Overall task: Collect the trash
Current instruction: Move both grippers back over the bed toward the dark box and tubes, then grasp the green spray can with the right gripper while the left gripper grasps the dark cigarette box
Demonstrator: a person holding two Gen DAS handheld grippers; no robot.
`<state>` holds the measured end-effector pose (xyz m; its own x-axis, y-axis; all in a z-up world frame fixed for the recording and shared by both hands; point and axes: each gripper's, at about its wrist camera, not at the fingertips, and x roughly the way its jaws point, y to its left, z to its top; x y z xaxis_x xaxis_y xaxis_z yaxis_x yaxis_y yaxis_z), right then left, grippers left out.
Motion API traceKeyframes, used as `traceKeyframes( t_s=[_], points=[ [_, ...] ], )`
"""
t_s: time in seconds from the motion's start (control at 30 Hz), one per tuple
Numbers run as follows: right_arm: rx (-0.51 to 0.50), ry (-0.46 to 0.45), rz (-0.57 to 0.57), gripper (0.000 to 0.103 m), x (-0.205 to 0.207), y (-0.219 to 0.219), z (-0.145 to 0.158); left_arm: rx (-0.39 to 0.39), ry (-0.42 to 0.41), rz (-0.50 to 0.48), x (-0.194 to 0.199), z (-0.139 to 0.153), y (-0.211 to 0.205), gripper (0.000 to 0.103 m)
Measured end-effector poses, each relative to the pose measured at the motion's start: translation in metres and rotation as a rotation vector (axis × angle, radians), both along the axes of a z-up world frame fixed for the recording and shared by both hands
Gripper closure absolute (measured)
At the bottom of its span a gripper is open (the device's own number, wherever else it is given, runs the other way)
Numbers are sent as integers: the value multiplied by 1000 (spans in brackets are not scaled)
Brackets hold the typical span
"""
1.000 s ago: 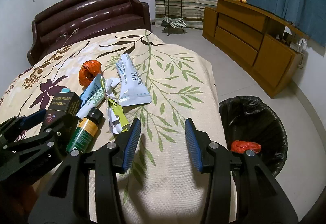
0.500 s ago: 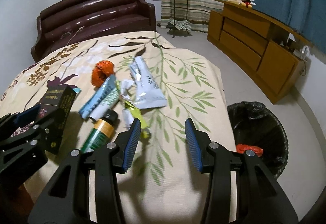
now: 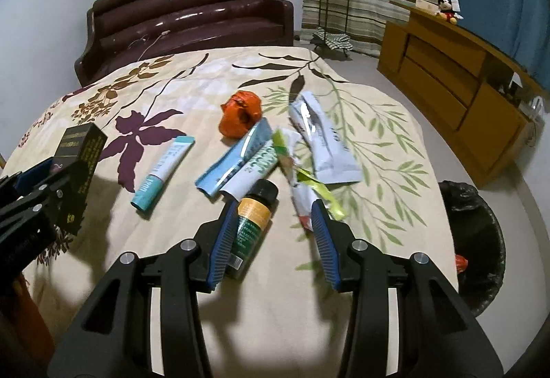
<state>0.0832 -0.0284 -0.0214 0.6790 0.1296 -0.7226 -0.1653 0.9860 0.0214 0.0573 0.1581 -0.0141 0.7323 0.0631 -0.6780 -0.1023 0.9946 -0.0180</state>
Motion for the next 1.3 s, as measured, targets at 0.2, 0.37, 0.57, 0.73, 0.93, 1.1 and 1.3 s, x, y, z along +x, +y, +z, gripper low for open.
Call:
traceKeyframes(
  t_s=[0.2, 0.37, 0.57, 0.73, 0.93, 1.1, 1.3],
  points=[
    [-13, 22, 20, 60, 1, 14, -5, -22, -2, 16, -5, -2, 12, 48],
    [-31, 43, 17, 62, 1, 18, -10, -35, -3, 12, -6, -3, 15, 48],
    [-49, 58, 19, 76, 2, 19, -14, -53, 4, 7, -8, -7, 13, 48],
    [-48, 50, 21, 79, 0, 18, -15, -63, 6, 3, -9, -11, 11, 48],
    [-48, 36, 23, 80, -5, 14, -13, -73, 3, -6, -10, -12, 6, 48],
    [-48, 51, 28, 80, -7, 11, -13, -72, 7, -17, -11, -13, -1, 48],
    [-31, 78, 31, 75, -1, 10, -15, -66, 8, -8, -12, -14, -1, 48]
  ],
)
